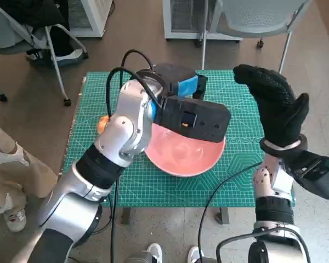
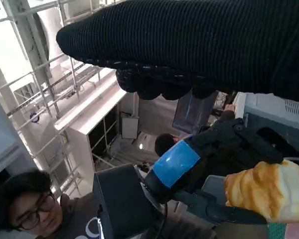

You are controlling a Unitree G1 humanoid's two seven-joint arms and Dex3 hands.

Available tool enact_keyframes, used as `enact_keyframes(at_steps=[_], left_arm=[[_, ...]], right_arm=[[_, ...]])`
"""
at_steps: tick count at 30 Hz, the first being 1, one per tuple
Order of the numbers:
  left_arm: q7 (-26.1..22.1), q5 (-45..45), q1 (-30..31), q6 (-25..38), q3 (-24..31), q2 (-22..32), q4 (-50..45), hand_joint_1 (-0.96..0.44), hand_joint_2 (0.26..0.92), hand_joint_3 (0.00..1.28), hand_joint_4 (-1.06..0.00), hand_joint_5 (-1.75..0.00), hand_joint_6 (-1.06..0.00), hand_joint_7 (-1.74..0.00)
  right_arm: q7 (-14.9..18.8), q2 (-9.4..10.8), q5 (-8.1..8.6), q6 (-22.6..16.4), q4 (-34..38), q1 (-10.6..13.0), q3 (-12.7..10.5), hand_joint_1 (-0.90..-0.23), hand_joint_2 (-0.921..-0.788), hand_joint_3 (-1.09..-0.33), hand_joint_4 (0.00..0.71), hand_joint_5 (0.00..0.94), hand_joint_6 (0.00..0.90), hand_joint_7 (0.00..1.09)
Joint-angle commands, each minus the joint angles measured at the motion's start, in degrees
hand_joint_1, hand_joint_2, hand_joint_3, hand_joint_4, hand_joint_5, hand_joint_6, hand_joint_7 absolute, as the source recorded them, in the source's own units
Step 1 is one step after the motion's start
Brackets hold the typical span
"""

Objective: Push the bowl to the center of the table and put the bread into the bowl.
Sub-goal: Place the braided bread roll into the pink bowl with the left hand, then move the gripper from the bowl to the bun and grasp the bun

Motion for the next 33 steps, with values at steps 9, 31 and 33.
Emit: enact_keyframes(at_steps=[9, 31, 33], left_arm=[[-0.5, -2.7, 1.9, 1.5, 0.7, 1.6, -3.9, -0.27, 0.726, 0.06, -0.02, -0.08, -0.21, -0.04], [-0.7, -3.5, 5.6, 2.9, 1.7, 3.9, -11.5, -0.35, 0.761, 0.02, -0.02, 0.00, -0.24, -0.03], [-0.6, -3.7, 5.9, 3.0, 1.8, 4.0, -11.9, -0.35, 0.762, 0.02, -0.02, 0.00, -0.24, -0.03]], right_arm=[[-0.2, -0.3, -1.19, 0.5, 1.5, 0.3, 0.4, -0.606, -0.921, -0.717, 0.151, 0.006, -0.001, 0.51], [1.0, -0.4, -0.40, 1.3, 1.0, 0.6, 0.8, -0.605, -0.921, -0.718, 0.150, 0.004, -0.001, 0.51], [1.2, -0.5, -0.30, 1.4, 1.0, 0.6, 0.8, -0.605, -0.921, -0.717, 0.150, 0.004, -0.001, 0.51]])
